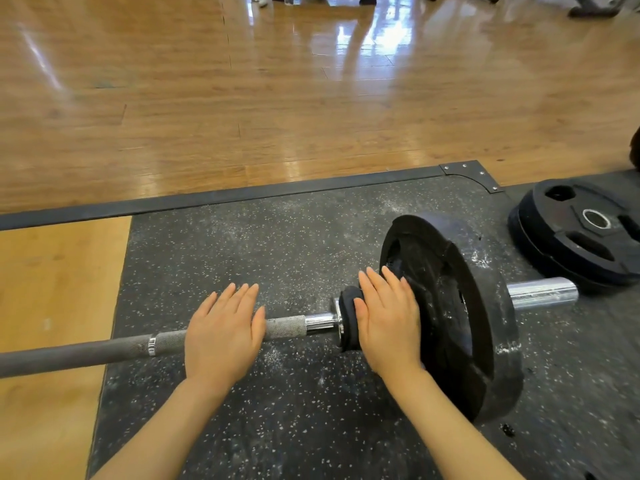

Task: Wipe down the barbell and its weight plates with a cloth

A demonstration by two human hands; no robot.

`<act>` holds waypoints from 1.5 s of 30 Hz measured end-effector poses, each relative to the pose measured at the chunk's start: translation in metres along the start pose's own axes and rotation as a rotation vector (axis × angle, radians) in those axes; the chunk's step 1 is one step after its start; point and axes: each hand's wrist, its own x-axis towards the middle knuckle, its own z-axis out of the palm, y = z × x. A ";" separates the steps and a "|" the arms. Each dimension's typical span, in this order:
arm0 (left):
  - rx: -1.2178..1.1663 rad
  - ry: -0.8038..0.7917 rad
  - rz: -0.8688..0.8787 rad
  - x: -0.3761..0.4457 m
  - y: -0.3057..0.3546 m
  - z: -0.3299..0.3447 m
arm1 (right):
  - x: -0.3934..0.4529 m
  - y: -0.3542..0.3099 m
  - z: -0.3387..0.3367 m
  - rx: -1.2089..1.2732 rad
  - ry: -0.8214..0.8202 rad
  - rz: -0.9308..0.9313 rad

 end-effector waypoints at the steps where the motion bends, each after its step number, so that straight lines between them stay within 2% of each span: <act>1: -0.001 0.000 0.003 0.000 0.000 0.000 | -0.001 -0.007 0.001 0.033 0.009 0.008; 3: -0.001 0.008 0.009 -0.001 0.000 0.001 | -0.006 -0.019 0.004 0.116 0.017 -0.070; 6: -0.004 0.017 0.020 -0.001 -0.001 0.002 | -0.014 -0.027 0.009 0.114 0.025 -0.155; 17: -0.007 0.029 0.026 -0.002 0.000 0.002 | -0.008 -0.002 -0.005 0.049 -0.012 0.116; 23: -0.003 0.041 0.033 -0.002 -0.001 0.003 | -0.008 -0.032 0.004 0.176 -0.011 -0.025; 30: 0.001 0.032 0.023 -0.006 -0.001 0.003 | -0.010 -0.008 0.000 0.067 0.056 0.066; 33: -0.005 0.027 0.021 -0.009 0.000 0.002 | -0.011 -0.001 -0.002 0.059 0.088 0.029; 38: -0.009 0.009 0.012 -0.018 0.003 0.001 | -0.014 -0.001 -0.007 0.179 0.157 0.024; 45: -0.018 -0.026 0.023 -0.040 0.005 0.000 | -0.042 -0.008 -0.023 0.427 0.210 0.146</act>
